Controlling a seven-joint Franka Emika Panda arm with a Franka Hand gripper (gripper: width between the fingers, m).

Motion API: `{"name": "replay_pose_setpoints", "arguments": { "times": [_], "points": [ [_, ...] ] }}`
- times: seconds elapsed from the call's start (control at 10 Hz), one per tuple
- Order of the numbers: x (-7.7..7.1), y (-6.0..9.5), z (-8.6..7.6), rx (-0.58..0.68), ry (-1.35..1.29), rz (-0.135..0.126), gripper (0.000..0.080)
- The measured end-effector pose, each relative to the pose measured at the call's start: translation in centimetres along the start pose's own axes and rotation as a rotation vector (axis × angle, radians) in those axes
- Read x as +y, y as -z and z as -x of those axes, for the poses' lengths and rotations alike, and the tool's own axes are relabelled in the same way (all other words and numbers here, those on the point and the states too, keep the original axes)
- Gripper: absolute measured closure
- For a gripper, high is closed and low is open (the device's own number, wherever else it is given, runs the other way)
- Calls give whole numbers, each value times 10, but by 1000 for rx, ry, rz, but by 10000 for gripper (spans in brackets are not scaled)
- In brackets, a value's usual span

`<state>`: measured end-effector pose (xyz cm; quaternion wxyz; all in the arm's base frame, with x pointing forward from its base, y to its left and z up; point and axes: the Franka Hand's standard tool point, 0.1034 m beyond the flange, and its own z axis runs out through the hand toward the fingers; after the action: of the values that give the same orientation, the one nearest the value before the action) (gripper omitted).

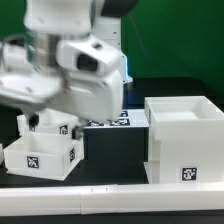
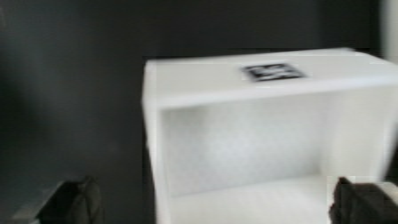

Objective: Assemble drawer

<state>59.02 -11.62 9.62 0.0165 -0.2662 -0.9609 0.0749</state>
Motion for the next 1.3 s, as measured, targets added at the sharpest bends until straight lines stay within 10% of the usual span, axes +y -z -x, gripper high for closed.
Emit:
{"name": "replay_pose_setpoints", "arguments": {
  "times": [0.4, 0.7, 1.3],
  "points": [
    [2, -11, -8, 15, -251, 4, 151],
    [-16, -21, -15, 35, -768, 115, 151],
    [-16, -24, -26, 91, -1217, 91, 151]
  ]
}}
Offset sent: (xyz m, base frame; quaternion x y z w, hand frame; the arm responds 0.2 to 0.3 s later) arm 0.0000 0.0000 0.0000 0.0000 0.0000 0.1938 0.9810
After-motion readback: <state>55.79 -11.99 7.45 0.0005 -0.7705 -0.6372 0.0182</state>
